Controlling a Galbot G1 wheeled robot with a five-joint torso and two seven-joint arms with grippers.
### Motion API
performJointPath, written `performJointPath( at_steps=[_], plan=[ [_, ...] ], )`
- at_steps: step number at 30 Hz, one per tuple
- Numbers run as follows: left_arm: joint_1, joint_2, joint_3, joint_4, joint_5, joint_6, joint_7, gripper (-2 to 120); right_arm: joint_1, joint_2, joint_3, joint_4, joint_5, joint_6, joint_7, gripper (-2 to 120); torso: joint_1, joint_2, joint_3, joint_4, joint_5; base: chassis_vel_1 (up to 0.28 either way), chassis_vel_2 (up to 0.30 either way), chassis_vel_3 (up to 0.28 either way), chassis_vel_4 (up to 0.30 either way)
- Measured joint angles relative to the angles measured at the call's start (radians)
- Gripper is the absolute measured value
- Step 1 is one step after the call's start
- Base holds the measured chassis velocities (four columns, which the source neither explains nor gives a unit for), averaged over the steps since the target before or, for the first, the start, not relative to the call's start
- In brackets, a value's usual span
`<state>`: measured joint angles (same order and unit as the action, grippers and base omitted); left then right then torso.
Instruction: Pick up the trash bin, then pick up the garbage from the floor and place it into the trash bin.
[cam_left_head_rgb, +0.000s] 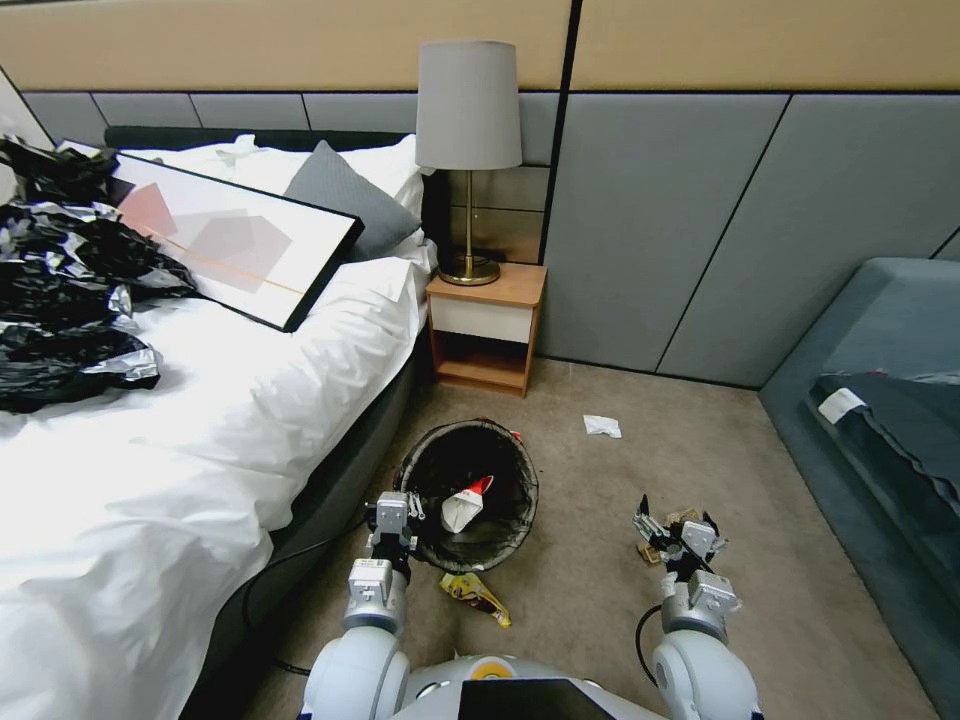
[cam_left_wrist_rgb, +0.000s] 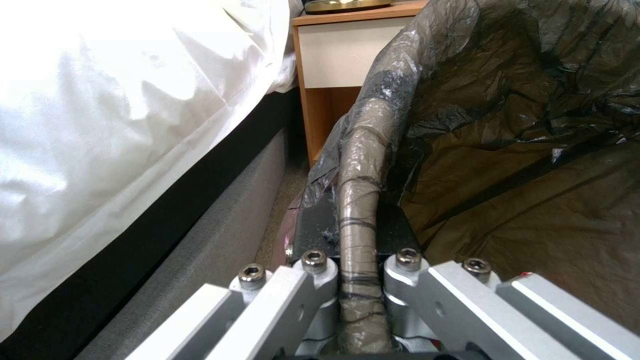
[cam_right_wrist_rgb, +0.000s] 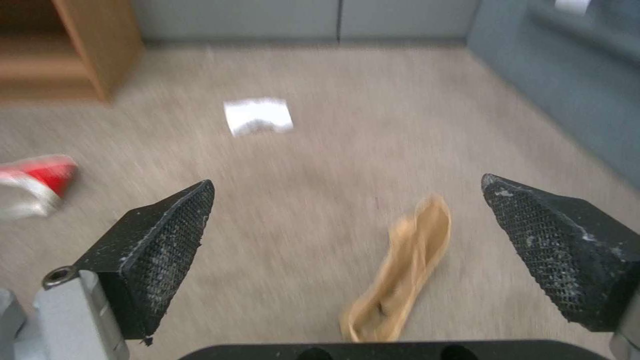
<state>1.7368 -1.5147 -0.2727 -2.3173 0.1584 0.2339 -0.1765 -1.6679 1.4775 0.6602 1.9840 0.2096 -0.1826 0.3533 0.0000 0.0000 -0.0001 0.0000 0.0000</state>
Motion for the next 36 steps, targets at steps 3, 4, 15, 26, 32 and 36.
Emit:
performJointPath(
  at_steps=[3,4,15,26,32,36],
  plan=[
    [0.001,0.001,-0.002,-0.001,0.000,0.000,0.000,1,0.023,-0.006,0.008,-0.050,0.017,-0.008,-0.001,100,0.000,0.000,0.000,-0.0001,-0.0001,0.000,0.000,0.000,0.000],
    [0.001,0.003,-0.002,-0.002,0.000,0.000,0.000,1,0.044,-0.010,0.014,-0.090,0.030,-0.013,-0.001,100,0.000,0.000,0.000,-0.0001,0.0001,0.000,0.000,0.000,0.000],
    [-0.005,0.011,0.009,0.004,0.000,0.000,0.001,1,0.163,-0.054,0.060,-0.301,0.182,-0.054,-0.031,100,0.000,0.000,0.000,0.0000,0.0000,0.000,0.000,0.000,0.000],
    [-0.011,0.013,0.017,0.012,0.002,0.000,0.001,1,0.278,-0.069,0.076,-0.513,0.246,-0.051,-0.074,100,0.000,0.000,0.000,-0.0001,0.0001,0.000,0.000,0.000,0.000],
    [-0.013,0.013,0.018,0.018,0.002,0.000,0.000,1,0.359,-0.084,0.073,-0.645,0.241,0.021,-0.134,95,0.000,0.000,0.000,0.0000,0.0000,0.000,0.000,0.000,0.000],
    [-0.013,0.013,0.024,0.021,0.003,0.000,0.000,1,0.397,-0.083,0.075,-0.679,0.249,0.027,-0.153,82,0.000,0.000,0.000,0.0000,0.0000,0.000,0.000,0.000,0.000]
  ],
)
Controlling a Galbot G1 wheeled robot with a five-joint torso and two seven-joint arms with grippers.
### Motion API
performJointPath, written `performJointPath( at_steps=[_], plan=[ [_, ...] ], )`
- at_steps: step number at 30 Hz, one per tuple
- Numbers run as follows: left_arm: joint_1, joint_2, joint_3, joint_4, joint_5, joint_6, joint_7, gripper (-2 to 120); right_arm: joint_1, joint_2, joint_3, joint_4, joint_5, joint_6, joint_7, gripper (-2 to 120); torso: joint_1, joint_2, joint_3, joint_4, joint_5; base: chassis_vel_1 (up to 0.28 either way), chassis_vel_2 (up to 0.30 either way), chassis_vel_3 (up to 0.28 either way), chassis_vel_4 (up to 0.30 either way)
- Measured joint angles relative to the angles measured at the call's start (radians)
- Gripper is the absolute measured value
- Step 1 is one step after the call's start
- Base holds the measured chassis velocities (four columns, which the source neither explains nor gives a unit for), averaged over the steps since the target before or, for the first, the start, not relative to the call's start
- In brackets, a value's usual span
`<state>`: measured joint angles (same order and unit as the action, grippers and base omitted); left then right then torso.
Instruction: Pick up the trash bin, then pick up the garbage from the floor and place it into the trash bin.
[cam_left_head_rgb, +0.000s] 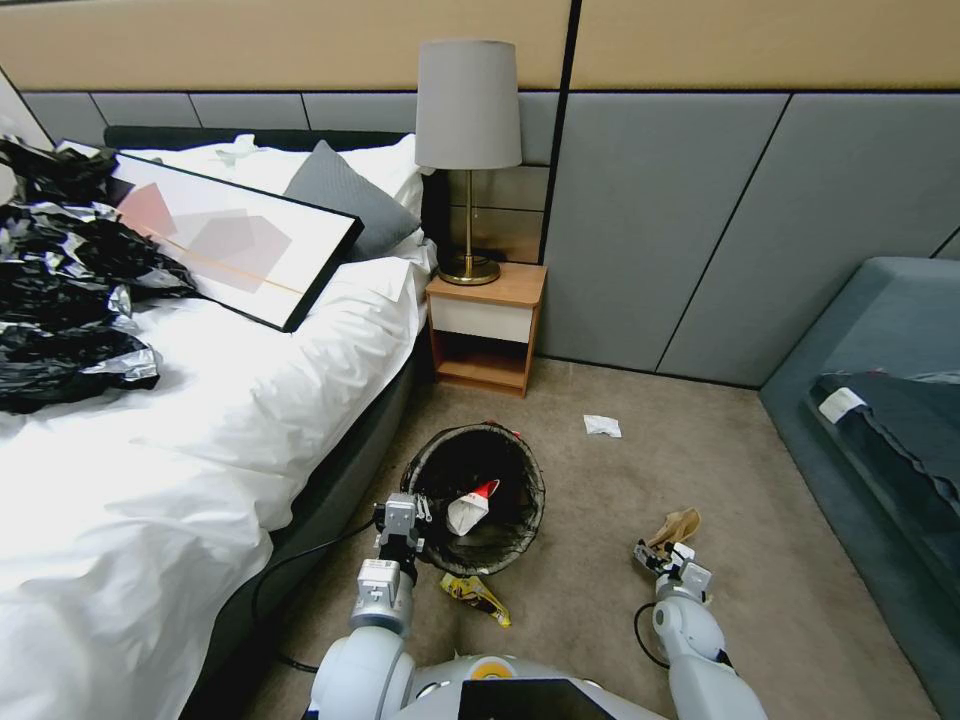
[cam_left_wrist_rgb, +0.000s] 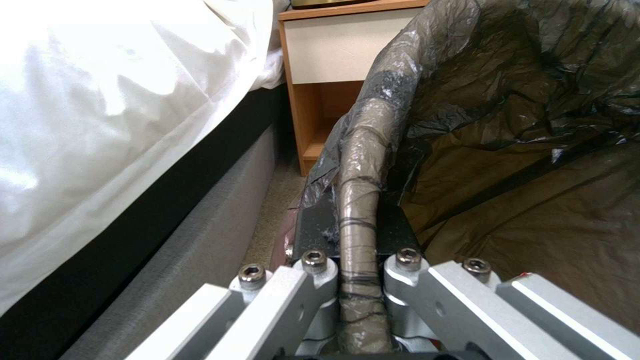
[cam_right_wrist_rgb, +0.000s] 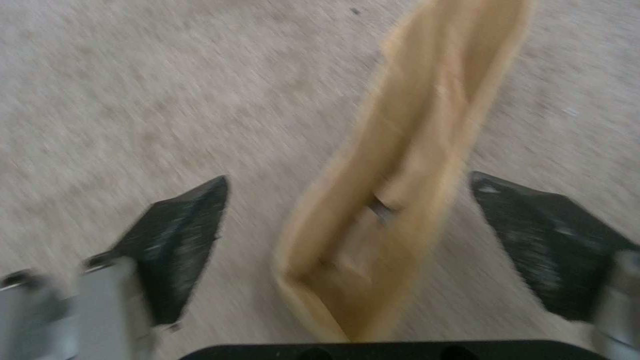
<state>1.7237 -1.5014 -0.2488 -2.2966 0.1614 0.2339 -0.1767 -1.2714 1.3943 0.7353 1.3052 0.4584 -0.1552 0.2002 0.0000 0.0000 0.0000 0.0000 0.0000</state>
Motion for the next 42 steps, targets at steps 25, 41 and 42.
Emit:
performJointPath(
  at_steps=[25,41,42],
  plan=[
    [0.000,-0.001,0.017,0.008,0.012,-0.001,0.000,1,-0.008,-0.003,0.022,0.010,-0.010,0.028,-0.044,0,0.000,0.000,0.000,-0.0001,0.0000,0.000,0.000,0.000,0.000],
    [0.001,0.003,0.017,0.001,0.012,-0.001,0.000,1,-0.033,-0.002,0.015,0.050,-0.055,0.093,-0.057,0,0.000,0.000,0.000,0.0000,-0.0001,0.000,0.000,0.000,0.000],
    [0.001,0.003,0.017,0.001,0.012,-0.001,0.000,1,-0.049,-0.001,0.012,0.084,-0.066,0.119,-0.059,0,0.000,0.000,0.000,-0.0002,-0.0001,0.000,0.000,0.000,0.000]
  ],
)
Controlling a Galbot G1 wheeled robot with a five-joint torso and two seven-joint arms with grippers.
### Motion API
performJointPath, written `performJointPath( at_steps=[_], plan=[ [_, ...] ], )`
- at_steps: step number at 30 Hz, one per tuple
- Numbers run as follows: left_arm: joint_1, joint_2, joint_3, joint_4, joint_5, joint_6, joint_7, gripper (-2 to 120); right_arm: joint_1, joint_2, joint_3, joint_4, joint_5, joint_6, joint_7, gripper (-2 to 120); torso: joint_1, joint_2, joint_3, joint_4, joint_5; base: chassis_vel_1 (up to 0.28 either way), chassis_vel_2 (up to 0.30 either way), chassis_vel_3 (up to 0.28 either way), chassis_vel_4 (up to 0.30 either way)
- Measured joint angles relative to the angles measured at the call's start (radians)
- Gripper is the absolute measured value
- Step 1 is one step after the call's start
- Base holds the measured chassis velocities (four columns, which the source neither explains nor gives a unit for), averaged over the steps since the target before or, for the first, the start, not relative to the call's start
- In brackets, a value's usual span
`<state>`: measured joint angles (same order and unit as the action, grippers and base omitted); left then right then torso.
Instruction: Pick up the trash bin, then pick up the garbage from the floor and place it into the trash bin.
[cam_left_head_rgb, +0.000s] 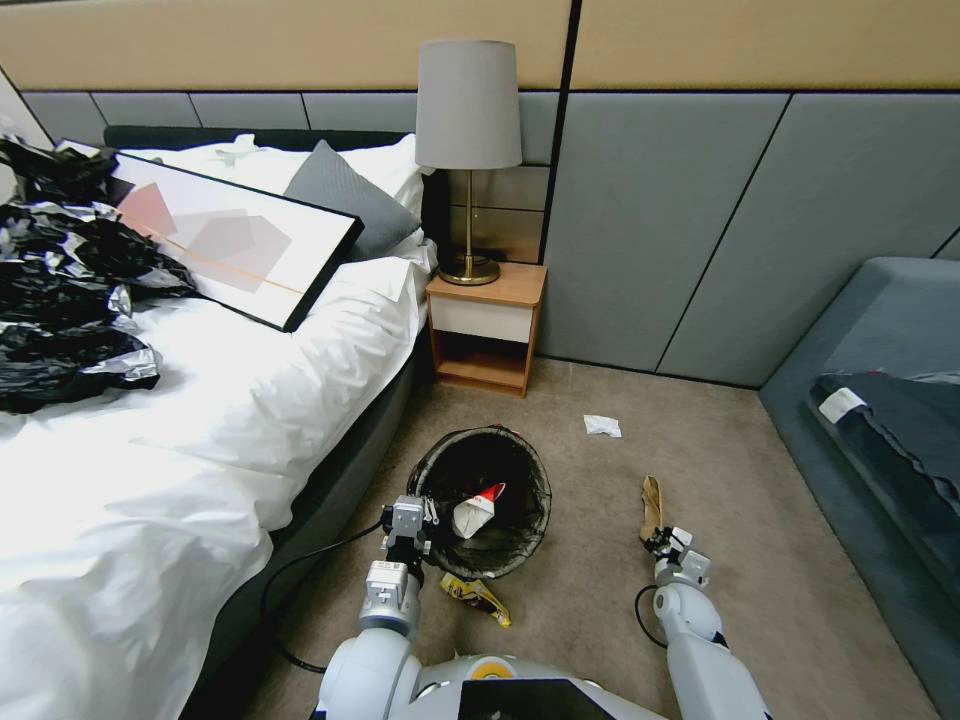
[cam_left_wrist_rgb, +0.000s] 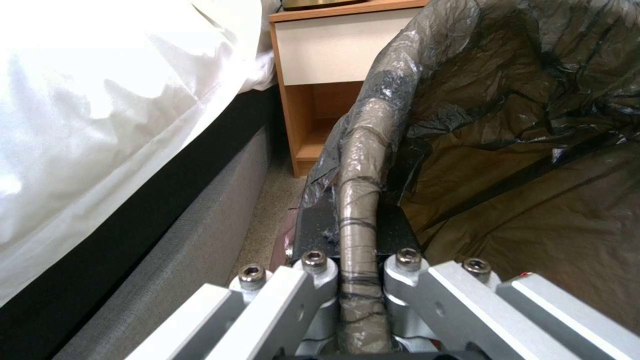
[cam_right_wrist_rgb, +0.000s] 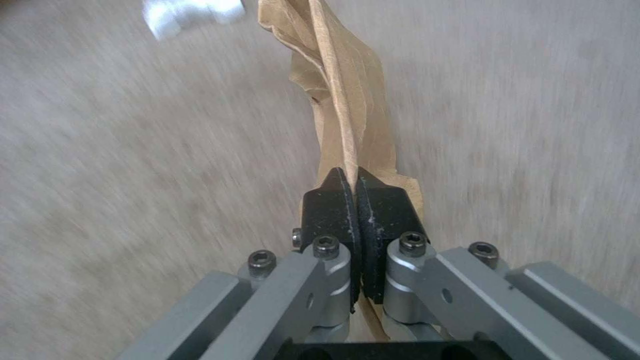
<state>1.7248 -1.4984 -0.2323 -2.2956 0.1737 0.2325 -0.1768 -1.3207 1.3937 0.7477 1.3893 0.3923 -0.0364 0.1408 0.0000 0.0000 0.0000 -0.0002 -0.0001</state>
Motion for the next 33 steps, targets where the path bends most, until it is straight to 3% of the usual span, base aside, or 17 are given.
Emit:
performJointPath(
  at_steps=[4,7,8,11,12,15,16,20,23,29,33],
  plan=[
    [-0.001,0.001,0.001,0.001,0.000,0.000,0.000,1,-0.035,0.004,-0.004,0.075,-0.015,0.048,-0.021,0,0.000,0.000,0.000,-0.0004,0.0004,0.000,0.000,0.000,0.000],
    [-0.002,0.002,0.004,0.006,0.000,0.000,0.000,1,-0.085,0.013,-0.020,0.231,-0.017,0.179,-0.124,0,0.000,0.000,0.000,0.0001,-0.0004,0.000,0.000,0.000,0.000],
    [-0.002,0.002,0.004,0.006,0.000,0.000,0.000,1,-0.085,0.013,-0.020,0.231,-0.017,0.179,-0.124,0,0.000,0.000,0.000,0.0001,-0.0004,0.000,0.000,0.000,0.000],
    [-0.003,0.003,0.011,0.010,0.001,0.000,0.000,1,-0.129,0.025,-0.038,0.394,0.016,0.339,-0.353,0,0.000,0.000,0.000,0.0004,-0.0003,0.000,0.000,0.000,0.000],
    [-0.003,0.003,0.011,0.010,0.001,0.000,0.000,1,-0.129,0.025,-0.038,0.394,0.016,0.339,-0.353,0,0.000,0.000,0.000,0.0004,-0.0003,0.000,0.000,0.000,0.000],
    [-0.001,0.002,0.012,0.009,0.001,0.000,0.001,1,-0.183,0.025,-0.066,0.544,0.075,0.426,-0.577,0,0.000,0.000,0.000,0.0002,-0.0001,0.000,0.000,0.000,0.000],
    [-0.001,0.002,0.012,0.009,0.001,0.000,0.001,1,-0.183,0.025,-0.066,0.544,0.075,0.426,-0.577,0,0.000,0.000,0.000,0.0002,-0.0001,0.000,0.000,0.000,0.000],
    [-0.001,0.002,0.014,0.013,0.001,0.000,0.001,1,-0.255,0.011,-0.109,0.716,0.107,0.449,-0.821,0,0.000,0.000,0.000,0.0002,-0.0002,0.000,0.000,0.000,0.000],
    [-0.003,0.002,0.022,0.019,0.001,0.000,0.001,1,-0.287,-0.003,-0.136,0.771,0.116,0.434,-0.906,0,0.000,0.000,0.000,0.0001,0.0000,0.000,0.000,0.000,0.000],
    [-0.005,0.003,0.030,0.025,0.002,0.000,0.001,1,-0.322,-0.030,-0.177,0.800,0.106,0.412,-1.014,0,0.000,0.000,0.000,0.0001,0.0000,0.000,0.000,0.000,0.000],
    [-0.005,0.002,0.034,0.026,0.004,0.000,0.002,1,-0.344,-0.042,-0.230,0.774,0.062,0.414,-1.024,0,0.000,0.000,0.000,0.0002,0.0001,0.000,0.000,0.000,0.000]
  ],
)
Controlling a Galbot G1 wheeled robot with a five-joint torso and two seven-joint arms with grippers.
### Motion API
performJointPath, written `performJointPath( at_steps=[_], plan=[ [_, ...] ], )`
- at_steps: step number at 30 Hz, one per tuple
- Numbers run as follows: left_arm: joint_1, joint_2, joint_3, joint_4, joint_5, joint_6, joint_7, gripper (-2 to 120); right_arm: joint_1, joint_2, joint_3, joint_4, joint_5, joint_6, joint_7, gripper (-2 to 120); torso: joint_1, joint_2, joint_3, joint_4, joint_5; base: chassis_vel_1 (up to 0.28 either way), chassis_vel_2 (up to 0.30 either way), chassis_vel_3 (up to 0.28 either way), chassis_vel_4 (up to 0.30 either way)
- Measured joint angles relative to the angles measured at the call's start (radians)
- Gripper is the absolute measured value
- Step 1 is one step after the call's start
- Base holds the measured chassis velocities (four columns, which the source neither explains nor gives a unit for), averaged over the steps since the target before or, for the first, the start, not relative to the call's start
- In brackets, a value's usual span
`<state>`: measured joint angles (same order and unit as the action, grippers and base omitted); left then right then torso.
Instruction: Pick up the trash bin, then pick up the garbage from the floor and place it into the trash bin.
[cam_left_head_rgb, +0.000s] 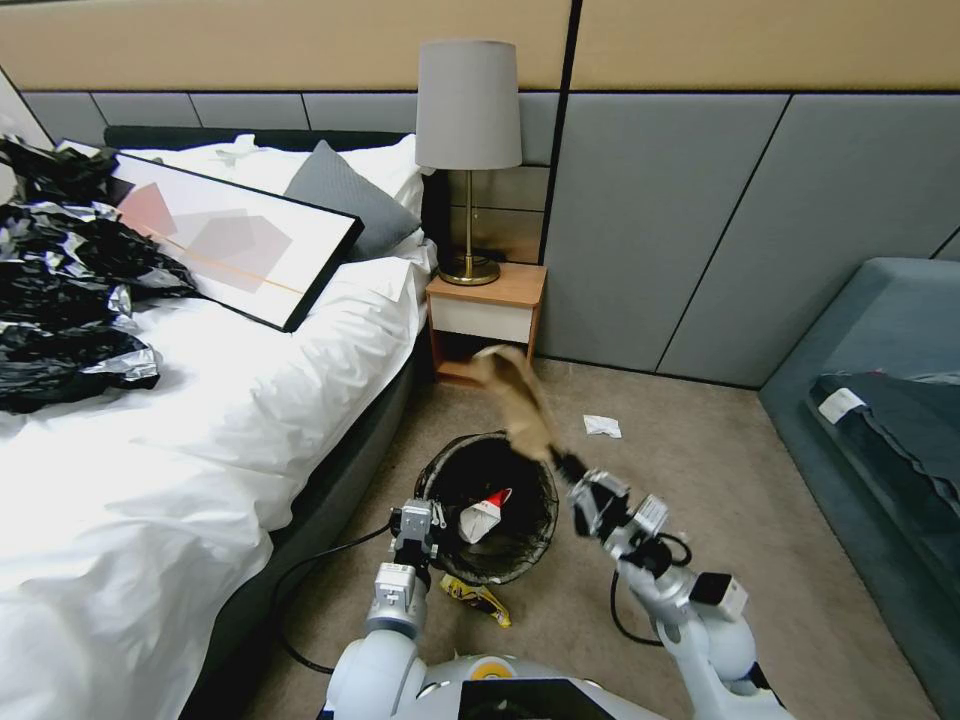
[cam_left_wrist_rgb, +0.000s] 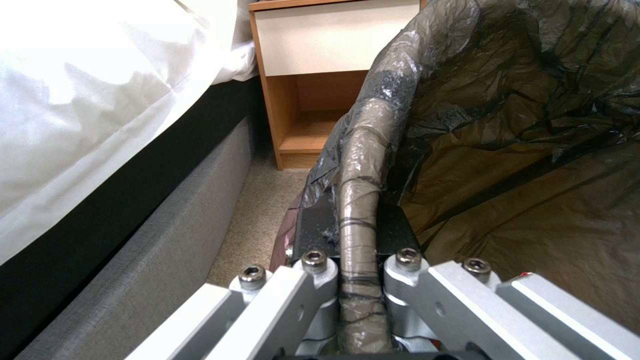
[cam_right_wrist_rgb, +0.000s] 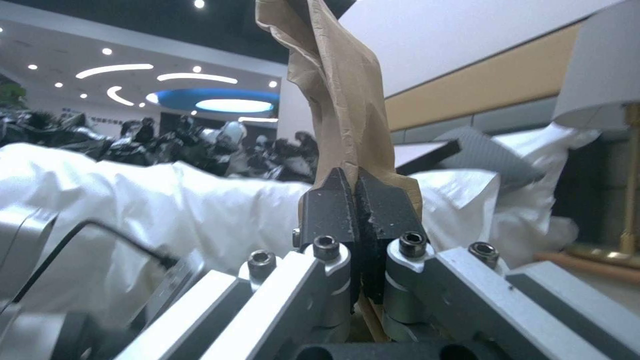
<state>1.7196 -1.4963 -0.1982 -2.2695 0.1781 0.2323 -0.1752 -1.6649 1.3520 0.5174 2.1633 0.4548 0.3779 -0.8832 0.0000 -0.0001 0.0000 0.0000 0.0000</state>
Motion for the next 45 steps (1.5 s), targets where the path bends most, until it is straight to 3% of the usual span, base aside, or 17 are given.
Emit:
performJointPath(
  at_steps=[9,27,30,34,36,45],
  plan=[
    [-0.001,0.000,0.000,0.001,0.003,-0.001,0.001,1,-0.015,0.016,-0.032,-0.068,-0.042,0.028,0.000,0,0.000,0.000,0.000,0.0000,-0.0001,0.000,0.000,0.000,0.000],
    [0.003,0.000,-0.003,-0.007,0.004,-0.002,0.001,1,0.021,0.025,0.006,-0.196,-0.032,0.055,0.008,0,0.000,0.000,0.000,0.0000,-0.0001,0.000,0.000,0.000,0.000],
    [0.003,-0.001,-0.007,-0.008,0.003,-0.002,0.001,1,0.024,0.026,0.011,-0.213,-0.039,0.065,0.005,15,0.000,0.000,0.000,0.0000,0.0000,0.000,0.000,0.000,0.000],
    [0.003,-0.001,-0.008,-0.009,0.002,-0.002,0.001,1,0.021,0.025,0.016,-0.224,-0.040,0.073,0.004,25,0.000,0.000,0.000,0.0000,-0.0001,0.000,0.000,0.000,0.000],
    [0.002,-0.001,-0.009,-0.010,0.000,-0.002,0.001,1,0.020,0.025,0.021,-0.233,-0.041,0.083,0.002,37,0.000,0.000,0.000,0.0000,0.0000,0.000,0.000,0.000,0.000],
    [0.000,0.000,-0.010,-0.010,-0.005,-0.002,0.001,1,0.018,0.020,0.032,-0.232,-0.035,0.092,0.002,67,0.000,0.000,0.000,0.0000,0.0000,0.000,0.000,0.000,0.000]
  ],
)
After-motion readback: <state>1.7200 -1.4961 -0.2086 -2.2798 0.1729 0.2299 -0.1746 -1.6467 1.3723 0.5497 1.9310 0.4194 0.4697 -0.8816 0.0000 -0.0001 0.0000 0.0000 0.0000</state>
